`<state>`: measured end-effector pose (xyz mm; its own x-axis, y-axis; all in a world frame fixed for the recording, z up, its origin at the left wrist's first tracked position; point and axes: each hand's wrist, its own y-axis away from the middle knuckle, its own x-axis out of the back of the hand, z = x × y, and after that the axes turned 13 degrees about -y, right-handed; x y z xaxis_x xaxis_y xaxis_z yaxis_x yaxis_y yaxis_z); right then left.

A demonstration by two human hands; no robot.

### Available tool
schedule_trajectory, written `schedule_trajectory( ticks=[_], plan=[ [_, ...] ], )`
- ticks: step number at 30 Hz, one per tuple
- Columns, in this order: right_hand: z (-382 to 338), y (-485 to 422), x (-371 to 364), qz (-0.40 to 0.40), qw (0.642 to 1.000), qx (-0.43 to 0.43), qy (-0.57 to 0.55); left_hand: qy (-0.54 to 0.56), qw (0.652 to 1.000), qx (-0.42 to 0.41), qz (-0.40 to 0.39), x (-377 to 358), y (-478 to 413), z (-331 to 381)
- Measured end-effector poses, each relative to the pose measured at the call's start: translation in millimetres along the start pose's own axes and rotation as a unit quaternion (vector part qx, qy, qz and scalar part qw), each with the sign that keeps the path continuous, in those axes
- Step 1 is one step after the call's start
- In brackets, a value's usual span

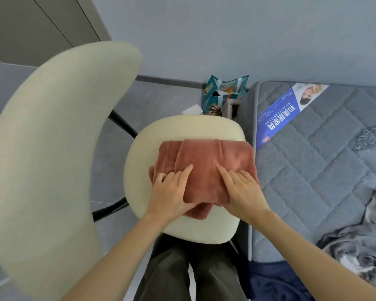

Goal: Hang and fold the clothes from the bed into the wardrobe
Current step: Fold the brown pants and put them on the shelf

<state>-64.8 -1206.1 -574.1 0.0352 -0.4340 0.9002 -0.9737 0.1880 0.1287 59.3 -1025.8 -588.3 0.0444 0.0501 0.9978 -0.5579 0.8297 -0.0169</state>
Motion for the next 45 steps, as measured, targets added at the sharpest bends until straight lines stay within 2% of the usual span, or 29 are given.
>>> schedule_trajectory(
  ticks=[3,5,8,11,13,17,22,25,26,28,30,31,34,37,39,42,45],
  plan=[
    [-4,14,5,-0.086,0.992,-0.035,-0.083,0.015,0.999,0.0,0.032,6,9,-2],
    [-6,15,8,-0.056,0.991,-0.047,-0.115,0.018,0.999,0.014,0.041,9,2,-1],
    [-12,6,1,0.022,0.989,-0.076,-0.129,0.021,0.999,0.036,-0.02,5,-9,6],
    [-17,-6,-17,0.004,0.971,-0.19,-0.147,0.048,0.988,0.077,-0.123,-9,-17,21],
    [-17,-11,-34,-0.027,0.965,-0.227,-0.128,0.046,0.981,0.1,-0.158,-23,-21,30],
    [-9,-18,-64,-0.017,0.963,-0.233,-0.137,0.079,0.967,0.168,-0.175,-54,-27,29],
    [7,-23,-84,-0.001,0.954,-0.221,-0.203,0.105,0.962,0.212,-0.136,-73,-30,29],
    [15,-23,-77,0.055,0.953,-0.212,-0.208,0.107,0.946,0.281,-0.126,-63,-45,27],
    [17,-22,-75,0.101,0.944,-0.229,-0.215,0.118,0.934,0.311,-0.129,-59,-54,24],
    [20,-26,-69,0.178,0.889,-0.313,-0.283,0.156,0.901,0.372,-0.158,-51,-73,16],
    [24,-35,-65,0.182,0.819,-0.41,-0.359,0.172,0.878,0.397,-0.205,-45,-89,11],
    [26,-40,-63,0.168,0.799,-0.444,-0.37,0.179,0.876,0.395,-0.213,-44,-93,11],
    [29,-51,-56,0.162,0.79,-0.471,-0.357,0.232,0.873,0.393,-0.173,-42,-94,13],
    [28,-53,-56,0.195,0.833,-0.429,-0.289,0.274,0.866,0.398,-0.13,-46,-90,7],
    [25,-50,-58,0.228,0.844,-0.406,-0.265,0.282,0.859,0.416,-0.096,-51,-85,2],
    [21,-46,-66,0.264,0.832,-0.419,-0.25,0.278,0.855,0.431,-0.071,-58,-76,-2],
    [20,-47,-67,0.272,0.804,-0.439,-0.296,0.24,0.882,0.402,-0.05,-57,-73,-3]
  ],
)
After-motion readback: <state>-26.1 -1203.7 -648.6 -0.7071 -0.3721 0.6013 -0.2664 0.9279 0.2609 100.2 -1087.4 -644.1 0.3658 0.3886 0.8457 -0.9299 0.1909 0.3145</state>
